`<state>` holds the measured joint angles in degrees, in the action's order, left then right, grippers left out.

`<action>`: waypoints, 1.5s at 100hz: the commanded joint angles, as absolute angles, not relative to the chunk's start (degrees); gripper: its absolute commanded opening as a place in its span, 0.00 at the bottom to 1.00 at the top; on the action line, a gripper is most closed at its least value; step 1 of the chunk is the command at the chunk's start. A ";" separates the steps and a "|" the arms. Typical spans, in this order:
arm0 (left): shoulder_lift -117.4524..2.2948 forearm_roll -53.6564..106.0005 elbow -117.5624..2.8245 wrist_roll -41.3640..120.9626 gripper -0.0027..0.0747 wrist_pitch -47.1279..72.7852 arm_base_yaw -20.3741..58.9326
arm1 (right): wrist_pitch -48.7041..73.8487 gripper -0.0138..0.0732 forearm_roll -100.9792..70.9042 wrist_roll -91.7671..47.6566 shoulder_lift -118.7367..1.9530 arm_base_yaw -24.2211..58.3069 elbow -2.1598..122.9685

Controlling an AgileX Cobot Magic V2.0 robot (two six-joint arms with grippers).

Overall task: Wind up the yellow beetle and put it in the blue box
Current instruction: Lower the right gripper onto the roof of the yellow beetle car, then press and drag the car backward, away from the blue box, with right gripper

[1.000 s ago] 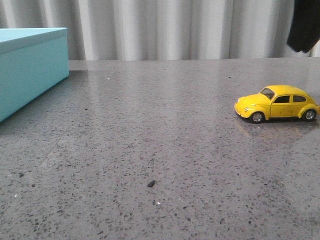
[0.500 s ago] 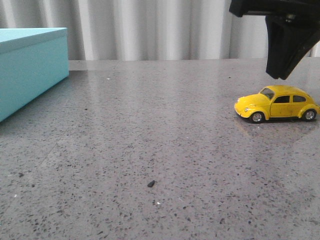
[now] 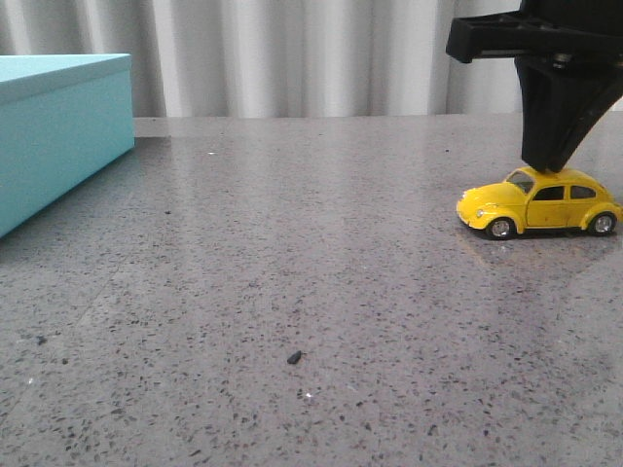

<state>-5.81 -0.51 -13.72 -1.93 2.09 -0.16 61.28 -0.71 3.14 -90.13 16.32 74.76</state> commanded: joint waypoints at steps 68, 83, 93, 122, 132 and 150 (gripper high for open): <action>-7.03 0.00 -15.78 -2.40 0.01 -2.47 0.33 | 60.74 0.09 1.59 3.53 -89.82 16.28 76.63; -7.03 0.00 -15.78 -2.40 0.01 -2.47 0.33 | 61.95 0.09 4.77 5.03 -90.17 16.18 76.49; -7.03 0.00 -15.78 -2.40 0.01 -2.47 0.33 | 62.20 0.09 5.01 5.03 -90.17 15.79 76.37; -7.03 0.00 -15.78 -2.40 0.01 -2.47 0.33 | 65.00 0.09 5.98 5.45 -90.17 10.27 76.37; -7.03 0.00 -15.78 -2.40 0.01 -2.47 0.33 | 65.98 0.09 6.96 5.45 -90.17 7.62 76.37; -7.03 0.00 -15.78 -2.40 0.01 -2.47 0.33 | 67.49 0.09 8.23 5.45 -90.17 3.65 76.37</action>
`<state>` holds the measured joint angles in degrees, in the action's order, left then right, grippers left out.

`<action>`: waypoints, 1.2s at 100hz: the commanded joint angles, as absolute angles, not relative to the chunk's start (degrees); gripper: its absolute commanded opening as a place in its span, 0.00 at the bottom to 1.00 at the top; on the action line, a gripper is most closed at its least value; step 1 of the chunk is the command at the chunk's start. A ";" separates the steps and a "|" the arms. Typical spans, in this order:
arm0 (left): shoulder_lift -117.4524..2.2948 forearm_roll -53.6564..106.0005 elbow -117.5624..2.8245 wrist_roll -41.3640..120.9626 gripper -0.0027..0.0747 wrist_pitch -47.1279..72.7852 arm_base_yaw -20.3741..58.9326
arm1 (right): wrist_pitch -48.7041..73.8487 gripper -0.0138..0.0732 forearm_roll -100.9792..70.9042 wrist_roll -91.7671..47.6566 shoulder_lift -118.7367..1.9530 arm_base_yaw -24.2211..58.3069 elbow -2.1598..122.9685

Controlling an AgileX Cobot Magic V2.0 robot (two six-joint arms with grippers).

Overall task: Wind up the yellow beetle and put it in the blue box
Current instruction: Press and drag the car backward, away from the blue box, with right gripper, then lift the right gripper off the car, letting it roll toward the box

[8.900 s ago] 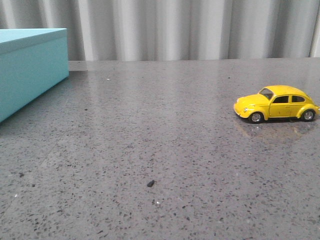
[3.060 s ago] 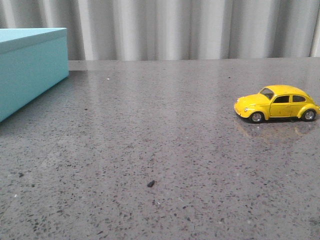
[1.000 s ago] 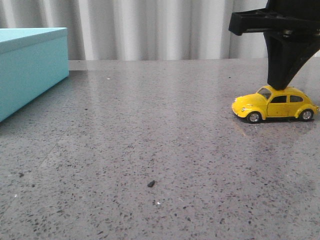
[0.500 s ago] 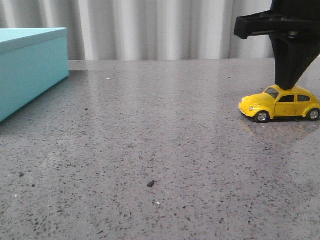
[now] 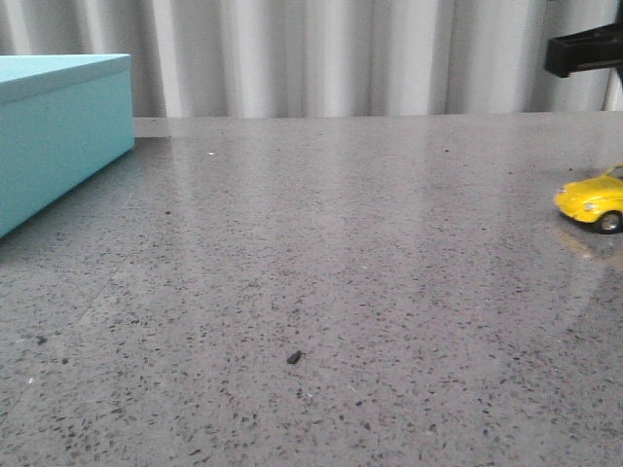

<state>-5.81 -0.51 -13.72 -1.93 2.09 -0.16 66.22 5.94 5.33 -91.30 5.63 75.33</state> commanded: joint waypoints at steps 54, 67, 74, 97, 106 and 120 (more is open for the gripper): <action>-8.77 -5.18 -15.78 -1.80 0.01 -4.44 0.33 | 60.73 0.09 5.90 5.45 -78.80 4.24 79.20; -9.57 -5.18 -15.78 -1.80 0.01 -6.15 0.33 | 60.72 0.09 5.90 5.45 -78.27 4.24 79.20; -9.82 -5.18 -15.78 -1.80 0.01 -7.56 0.33 | 60.59 0.09 5.90 5.45 -78.27 4.24 79.20; -9.82 -5.18 -15.78 -1.80 0.01 -8.65 0.33 | 58.71 0.09 5.90 5.45 -78.27 4.24 79.20; -9.82 -5.18 -15.78 -1.80 0.01 -8.65 0.33 | 58.46 0.09 5.78 5.45 -78.27 4.24 79.20; -9.82 -5.18 -15.78 -1.80 0.01 -8.31 0.33 | 58.22 0.09 5.34 5.45 -78.27 4.24 79.20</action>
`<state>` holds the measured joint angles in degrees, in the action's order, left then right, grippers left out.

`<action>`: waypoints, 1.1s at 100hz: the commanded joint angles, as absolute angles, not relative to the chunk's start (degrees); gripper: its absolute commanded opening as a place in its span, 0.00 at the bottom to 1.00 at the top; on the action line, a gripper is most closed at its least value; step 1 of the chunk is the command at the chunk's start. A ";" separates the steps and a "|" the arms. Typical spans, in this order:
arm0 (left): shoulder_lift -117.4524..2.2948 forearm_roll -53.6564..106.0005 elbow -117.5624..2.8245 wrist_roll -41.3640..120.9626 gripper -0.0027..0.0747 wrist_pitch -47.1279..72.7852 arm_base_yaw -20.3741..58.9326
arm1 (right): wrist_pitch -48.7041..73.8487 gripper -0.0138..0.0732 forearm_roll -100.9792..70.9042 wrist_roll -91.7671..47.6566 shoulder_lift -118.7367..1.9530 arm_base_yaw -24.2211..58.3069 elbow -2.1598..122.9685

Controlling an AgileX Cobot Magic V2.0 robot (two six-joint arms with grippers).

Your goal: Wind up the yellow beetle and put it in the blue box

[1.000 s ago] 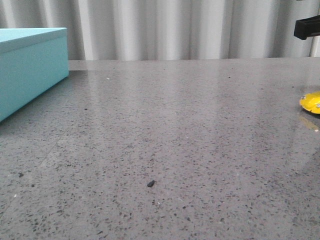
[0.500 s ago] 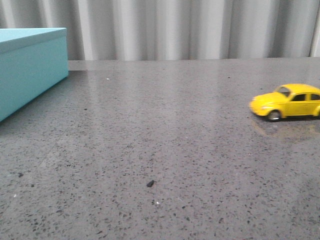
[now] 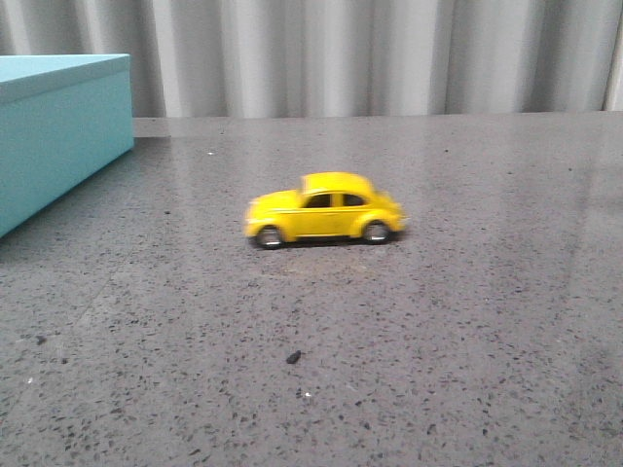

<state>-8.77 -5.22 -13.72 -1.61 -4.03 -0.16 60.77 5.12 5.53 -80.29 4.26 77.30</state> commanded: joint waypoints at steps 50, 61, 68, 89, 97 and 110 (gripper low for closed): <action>-9.82 -5.18 -15.78 -1.80 0.01 -8.31 0.33 | 58.32 0.09 4.56 5.45 -78.27 4.24 79.20; -9.82 -5.18 -15.78 -1.80 0.01 -8.31 0.33 | 58.06 0.09 4.56 5.45 -78.27 4.24 79.20; -9.82 -5.18 -15.78 -1.80 0.01 -8.31 0.33 | 57.81 0.09 4.56 5.45 -78.27 4.24 79.20; -9.82 -5.18 -16.05 -1.92 0.01 -8.19 0.33 | 56.86 0.09 4.51 5.45 -78.18 4.24 79.20; -10.15 -5.18 -17.65 -2.02 0.01 -5.09 0.33 | 56.65 0.09 4.51 5.45 -77.91 4.24 79.20; -12.47 -5.18 -22.62 -2.02 0.01 2.71 0.33 | 54.44 0.09 4.51 5.45 -76.38 4.24 78.37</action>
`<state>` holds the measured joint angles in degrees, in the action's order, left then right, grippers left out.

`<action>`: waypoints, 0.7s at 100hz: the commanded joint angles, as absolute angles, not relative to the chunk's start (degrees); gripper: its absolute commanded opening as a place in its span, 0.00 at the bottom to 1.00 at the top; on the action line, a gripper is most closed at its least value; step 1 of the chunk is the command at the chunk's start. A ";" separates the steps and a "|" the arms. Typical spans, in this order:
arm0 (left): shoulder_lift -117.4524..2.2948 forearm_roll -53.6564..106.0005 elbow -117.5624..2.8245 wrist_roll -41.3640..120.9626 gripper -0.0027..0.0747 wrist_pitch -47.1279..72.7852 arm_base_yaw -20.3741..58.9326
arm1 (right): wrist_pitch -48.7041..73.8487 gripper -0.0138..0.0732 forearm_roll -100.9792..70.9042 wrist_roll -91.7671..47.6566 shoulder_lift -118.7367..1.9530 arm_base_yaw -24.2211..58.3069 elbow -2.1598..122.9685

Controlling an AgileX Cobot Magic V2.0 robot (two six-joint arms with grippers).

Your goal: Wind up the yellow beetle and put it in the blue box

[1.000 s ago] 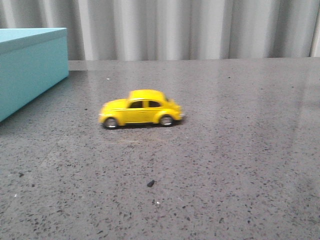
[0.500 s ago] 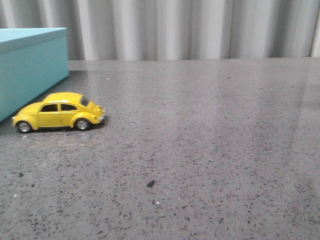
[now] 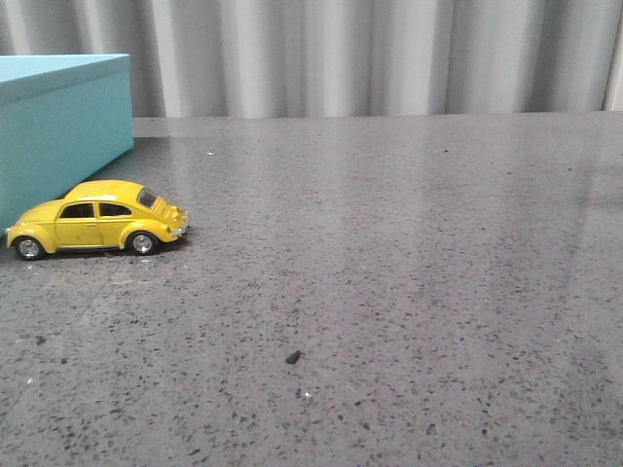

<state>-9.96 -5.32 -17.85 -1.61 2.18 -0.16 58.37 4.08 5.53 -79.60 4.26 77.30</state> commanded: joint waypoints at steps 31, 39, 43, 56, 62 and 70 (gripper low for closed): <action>-23.32 -5.18 -33.93 -2.02 0.01 12.30 0.33 | 44.77 0.09 4.51 5.45 -67.03 4.24 73.89; -26.06 -5.18 -35.79 -0.80 0.03 13.00 0.58 | 43.83 0.09 4.51 5.45 -64.21 4.24 71.81; -27.36 -5.18 -36.23 0.52 0.08 12.88 1.20 | 43.83 0.09 4.51 5.45 -62.99 4.24 70.78; -30.84 -5.18 -37.67 4.07 0.35 11.96 4.66 | 43.94 0.09 4.51 5.45 -59.72 4.24 67.40; -32.52 -5.18 -38.26 4.07 0.46 11.96 6.33 | 43.94 0.09 4.51 5.45 -58.25 4.24 65.87; -34.78 -5.18 -39.25 4.07 0.53 12.44 8.67 | 43.94 0.09 4.51 5.45 -56.81 4.24 64.25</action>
